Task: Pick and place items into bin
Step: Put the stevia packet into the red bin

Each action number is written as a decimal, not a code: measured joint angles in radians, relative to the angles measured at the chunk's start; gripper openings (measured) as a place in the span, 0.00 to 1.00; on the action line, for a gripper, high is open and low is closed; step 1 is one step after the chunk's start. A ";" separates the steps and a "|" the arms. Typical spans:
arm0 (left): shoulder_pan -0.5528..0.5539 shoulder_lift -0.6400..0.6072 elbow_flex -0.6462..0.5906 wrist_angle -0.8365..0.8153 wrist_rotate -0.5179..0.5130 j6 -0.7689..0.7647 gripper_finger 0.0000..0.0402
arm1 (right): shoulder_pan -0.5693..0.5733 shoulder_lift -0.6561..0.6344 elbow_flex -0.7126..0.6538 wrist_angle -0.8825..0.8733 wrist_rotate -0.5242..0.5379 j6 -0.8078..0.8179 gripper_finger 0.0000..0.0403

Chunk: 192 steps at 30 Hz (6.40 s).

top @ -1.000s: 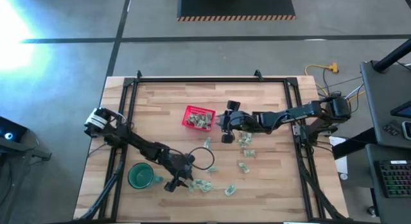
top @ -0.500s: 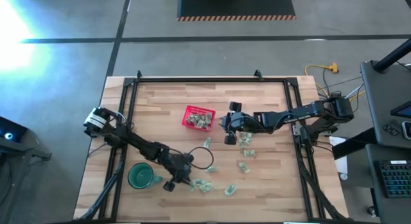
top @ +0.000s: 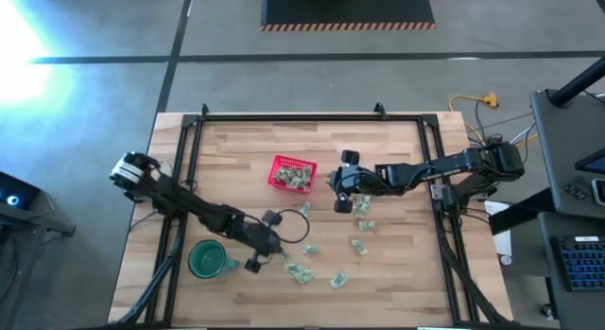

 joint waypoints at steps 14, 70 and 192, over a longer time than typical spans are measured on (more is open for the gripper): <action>0.069 -0.210 -0.004 -0.082 -0.784 0.272 0.00 | 0.002 0.000 0.000 -0.223 0.004 0.165 0.19; 0.301 -0.117 0.004 0.034 -0.638 0.319 0.29 | -0.012 0.002 -0.065 -0.355 -0.126 0.503 0.28; 0.216 -0.155 -0.063 0.282 0.226 0.147 0.29 | -0.034 -0.045 0.137 -0.404 -0.138 0.191 0.36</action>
